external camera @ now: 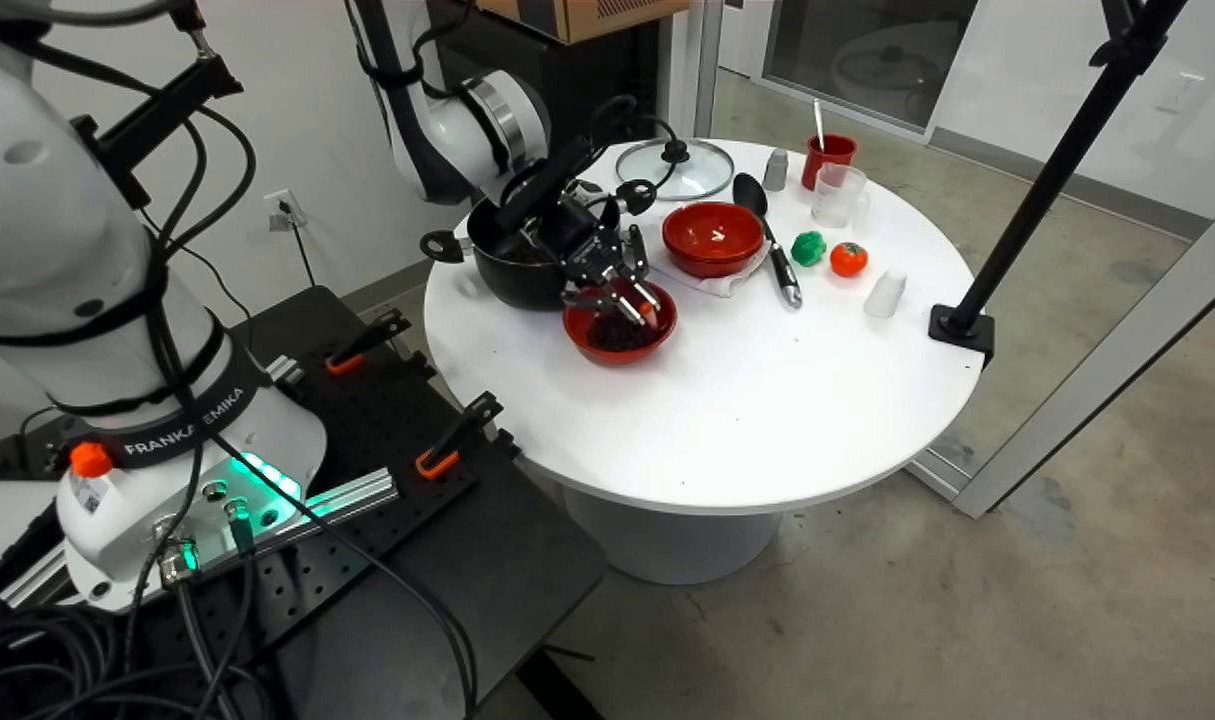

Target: Use the spoon to put some contents of the bowl in the pot

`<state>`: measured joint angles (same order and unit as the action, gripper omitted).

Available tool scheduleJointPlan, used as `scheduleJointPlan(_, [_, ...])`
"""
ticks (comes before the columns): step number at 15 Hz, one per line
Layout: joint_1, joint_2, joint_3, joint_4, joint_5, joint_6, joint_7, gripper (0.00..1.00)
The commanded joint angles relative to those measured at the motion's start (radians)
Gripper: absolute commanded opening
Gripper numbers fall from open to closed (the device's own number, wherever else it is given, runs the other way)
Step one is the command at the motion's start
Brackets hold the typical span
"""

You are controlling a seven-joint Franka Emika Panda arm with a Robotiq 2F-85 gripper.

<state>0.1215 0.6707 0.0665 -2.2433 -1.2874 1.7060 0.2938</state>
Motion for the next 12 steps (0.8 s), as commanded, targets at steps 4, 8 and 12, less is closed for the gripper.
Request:
scheduleJointPlan(4, [0.039, 0.043, 0.026, 0.042, -0.018, -0.085, 0.026, 0.05])
scheduleJointPlan(8, [0.054, 0.058, 0.034, 0.051, -0.022, -0.112, 0.023, 0.05])
scheduleJointPlan(12, [0.055, 0.063, 0.026, 0.060, -0.036, -0.133, 0.041, 0.05])
